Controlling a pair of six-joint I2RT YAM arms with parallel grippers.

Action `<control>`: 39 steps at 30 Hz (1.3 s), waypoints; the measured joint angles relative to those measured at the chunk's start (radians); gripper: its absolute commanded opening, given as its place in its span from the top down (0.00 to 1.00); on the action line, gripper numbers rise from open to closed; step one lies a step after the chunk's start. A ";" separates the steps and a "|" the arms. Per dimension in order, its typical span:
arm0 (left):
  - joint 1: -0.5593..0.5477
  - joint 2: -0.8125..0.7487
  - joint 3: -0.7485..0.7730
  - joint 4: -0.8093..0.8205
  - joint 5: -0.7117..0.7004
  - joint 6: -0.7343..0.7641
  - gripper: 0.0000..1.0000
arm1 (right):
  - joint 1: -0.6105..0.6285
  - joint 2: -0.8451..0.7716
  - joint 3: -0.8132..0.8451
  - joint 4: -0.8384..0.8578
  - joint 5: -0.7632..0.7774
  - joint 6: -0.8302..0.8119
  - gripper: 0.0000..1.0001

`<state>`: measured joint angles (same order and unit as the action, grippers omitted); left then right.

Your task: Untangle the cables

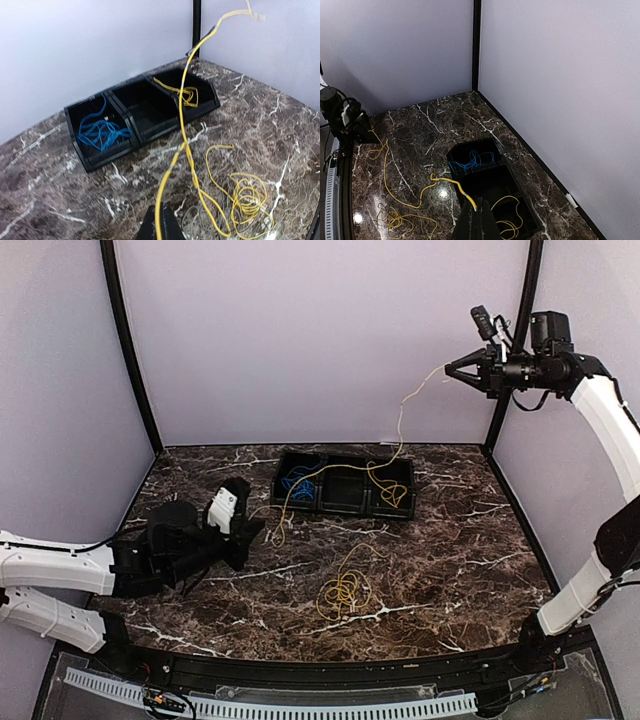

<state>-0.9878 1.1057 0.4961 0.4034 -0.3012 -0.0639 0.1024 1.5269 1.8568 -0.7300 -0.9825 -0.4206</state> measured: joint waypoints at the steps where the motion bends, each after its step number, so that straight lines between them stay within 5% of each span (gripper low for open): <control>1: 0.004 -0.021 0.036 -0.021 -0.006 0.019 1.00 | 0.000 -0.007 -0.029 0.002 0.008 -0.001 1.00; 8: 0.087 -0.175 0.239 -0.128 -0.056 0.112 1.00 | -0.063 -0.035 -0.229 0.110 0.146 0.035 1.00; 15: 0.147 -0.319 0.261 -0.242 -0.112 0.145 1.00 | -0.204 0.089 -0.237 0.206 0.314 0.102 1.00; 25: 0.151 -0.388 0.274 -0.335 -0.175 0.158 1.00 | -0.198 0.186 -0.240 0.278 0.463 0.166 1.00; 31: 0.153 -0.240 0.307 -0.320 -0.088 0.087 1.00 | -0.106 0.242 -0.185 0.242 0.483 0.113 1.00; 39: 0.154 0.184 0.540 -0.286 0.116 -0.077 1.00 | 0.098 0.338 -0.105 0.148 0.509 0.018 1.00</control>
<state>-0.8337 1.2900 1.0363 0.1169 -0.1856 -0.1410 0.2008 1.8648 1.7515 -0.5823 -0.4740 -0.4026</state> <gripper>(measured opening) 0.008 0.013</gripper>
